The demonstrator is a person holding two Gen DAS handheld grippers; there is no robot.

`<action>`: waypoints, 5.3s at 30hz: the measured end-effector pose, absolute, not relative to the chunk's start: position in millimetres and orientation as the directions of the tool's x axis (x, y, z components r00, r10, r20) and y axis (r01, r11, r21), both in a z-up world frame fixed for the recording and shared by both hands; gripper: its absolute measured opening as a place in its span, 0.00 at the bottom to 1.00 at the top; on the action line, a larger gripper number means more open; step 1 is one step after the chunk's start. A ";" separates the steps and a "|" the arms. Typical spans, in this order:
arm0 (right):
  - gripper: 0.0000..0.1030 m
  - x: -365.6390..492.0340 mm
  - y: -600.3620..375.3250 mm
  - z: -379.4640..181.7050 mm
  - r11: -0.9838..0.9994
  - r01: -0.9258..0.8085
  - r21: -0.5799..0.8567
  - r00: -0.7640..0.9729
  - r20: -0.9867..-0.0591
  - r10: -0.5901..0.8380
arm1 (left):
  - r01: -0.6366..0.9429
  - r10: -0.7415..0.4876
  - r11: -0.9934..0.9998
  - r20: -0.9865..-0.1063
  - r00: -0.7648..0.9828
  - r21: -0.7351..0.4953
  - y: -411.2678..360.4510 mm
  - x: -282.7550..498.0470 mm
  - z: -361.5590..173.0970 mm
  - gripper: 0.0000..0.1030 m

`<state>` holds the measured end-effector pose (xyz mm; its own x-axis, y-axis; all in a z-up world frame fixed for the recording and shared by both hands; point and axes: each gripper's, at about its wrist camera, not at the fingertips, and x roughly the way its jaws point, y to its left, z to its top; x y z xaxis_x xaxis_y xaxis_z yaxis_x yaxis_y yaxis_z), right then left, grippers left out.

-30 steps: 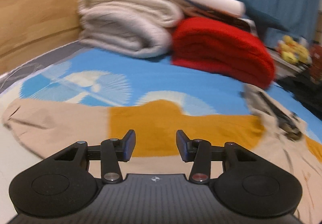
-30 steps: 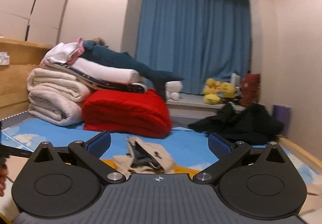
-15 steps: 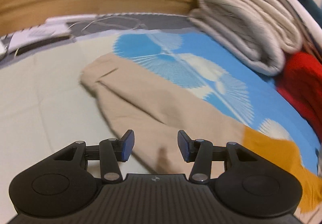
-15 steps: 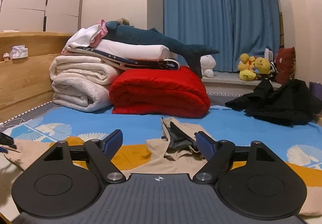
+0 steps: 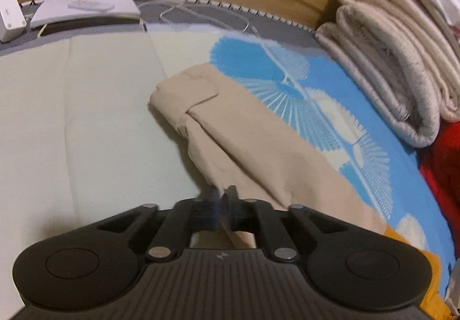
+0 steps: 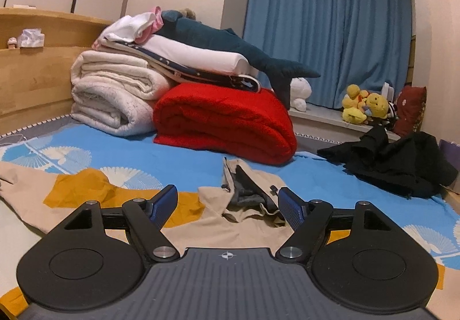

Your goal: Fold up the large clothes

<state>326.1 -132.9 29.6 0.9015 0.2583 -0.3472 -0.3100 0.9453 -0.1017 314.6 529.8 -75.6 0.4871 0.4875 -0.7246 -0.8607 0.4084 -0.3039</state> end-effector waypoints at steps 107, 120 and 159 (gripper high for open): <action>0.09 417.1 -341.0 -77.4 0.685 0.461 0.564 0.777 -0.629 -0.005 | -0.360 0.095 0.922 -0.816 0.570 -0.144 155.2 440.6 -22.5 0.36; 0.32 419.8 -369.7 -88.0 0.629 0.598 0.497 0.690 -0.719 -0.089 | -0.328 -0.039 0.922 -0.890 0.455 -0.208 141.8 444.8 -55.6 0.35; 0.40 371.7 -456.5 -39.5 0.717 0.560 0.415 0.711 -0.685 -0.159 | -0.075 0.008 0.996 -0.841 0.540 -0.039 61.7 406.1 -17.7 0.39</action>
<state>371.7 -456.5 -39.5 0.7114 -0.1590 -0.6846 0.5599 0.7170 0.4152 406.1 61.7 -17.7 0.5402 0.0078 -0.8415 -0.0748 0.9964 -0.0388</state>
